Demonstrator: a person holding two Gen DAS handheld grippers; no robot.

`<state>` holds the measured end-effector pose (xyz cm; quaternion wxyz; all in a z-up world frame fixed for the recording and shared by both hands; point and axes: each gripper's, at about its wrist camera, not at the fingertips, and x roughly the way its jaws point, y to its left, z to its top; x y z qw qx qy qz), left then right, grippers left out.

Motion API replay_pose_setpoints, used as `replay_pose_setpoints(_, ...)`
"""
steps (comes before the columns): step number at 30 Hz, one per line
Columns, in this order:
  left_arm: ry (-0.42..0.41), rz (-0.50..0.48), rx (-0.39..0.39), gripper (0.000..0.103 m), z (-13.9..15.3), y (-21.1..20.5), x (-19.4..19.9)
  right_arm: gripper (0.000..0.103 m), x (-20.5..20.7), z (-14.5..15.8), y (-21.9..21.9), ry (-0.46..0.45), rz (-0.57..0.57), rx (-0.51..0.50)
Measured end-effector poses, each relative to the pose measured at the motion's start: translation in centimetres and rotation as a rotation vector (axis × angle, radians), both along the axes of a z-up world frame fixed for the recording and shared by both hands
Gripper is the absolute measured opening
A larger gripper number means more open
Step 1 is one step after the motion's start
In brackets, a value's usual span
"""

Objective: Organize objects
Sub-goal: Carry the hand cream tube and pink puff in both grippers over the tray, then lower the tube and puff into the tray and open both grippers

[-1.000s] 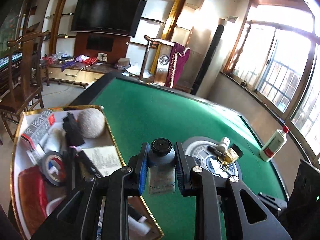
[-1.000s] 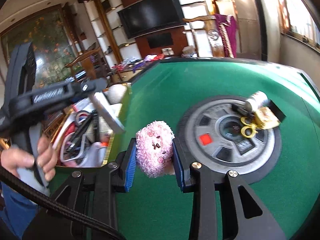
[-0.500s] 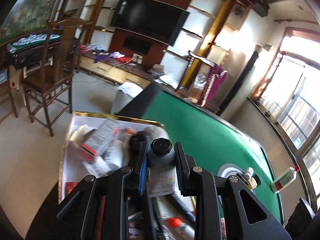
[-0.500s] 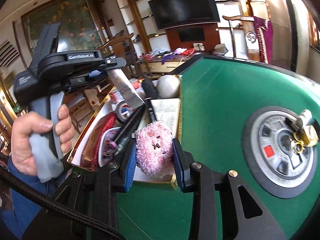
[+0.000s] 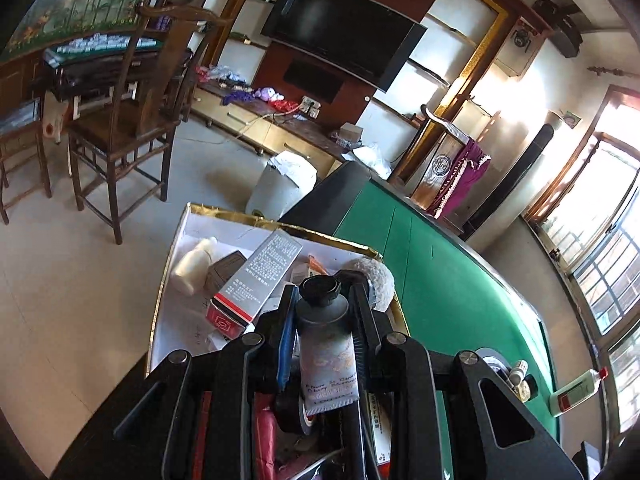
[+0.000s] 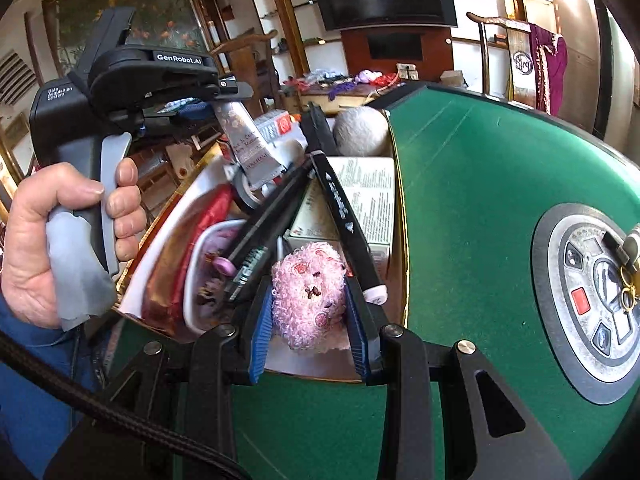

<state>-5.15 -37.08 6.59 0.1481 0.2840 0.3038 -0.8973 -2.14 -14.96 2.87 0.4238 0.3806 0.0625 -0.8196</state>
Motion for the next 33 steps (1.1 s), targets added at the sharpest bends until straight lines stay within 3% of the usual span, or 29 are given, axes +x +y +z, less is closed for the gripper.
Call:
replay_pose_setpoints(16, -0.02, 0.022, 0.096, 0.024, -2.9, -1.9, -1.5, 0.035, 0.4, -0.5, -0.7, 0.019, 0.003, 0.036)
replay_pose_setpoints(18, -0.004, 0.02, 0.129, 0.031, -2.9, -1.9, -1.2, 0.037, 0.6, -0.3, -0.7, 0.034, 0.0, 0.044)
replay_pose_setpoints(19, 0.006, 0.018, 0.135, 0.042, -2.7, -1.9, -1.1, 0.038, 0.6, -0.2, -0.7, 0.035, 0.001, 0.045)
replay_pose_setpoints(20, 0.017, 0.02, 0.13, 0.051, -2.5, -1.8, -1.0, 0.039, 0.7, 0.0, -0.7, 0.032, 0.001, 0.041)
replay_pose_setpoints(21, 0.022, 0.024, 0.12, 0.053, -2.3, -1.7, -0.9, 0.039, 0.6, 0.1, -0.6, 0.031, 0.002, 0.03)
replay_pose_setpoints(27, 0.036, 0.022, 0.103, 0.053, -1.7, -0.9, -0.9, 0.046, 0.7, 1.3, 0.3, 0.051, -0.003, -0.017)
replay_pose_setpoints(33, 0.089, -0.015, 0.045, 0.053, 0.0, 1.3, -0.5, 0.057, -1.7, 2.8, 3.6, -0.032, -0.081, -0.142)
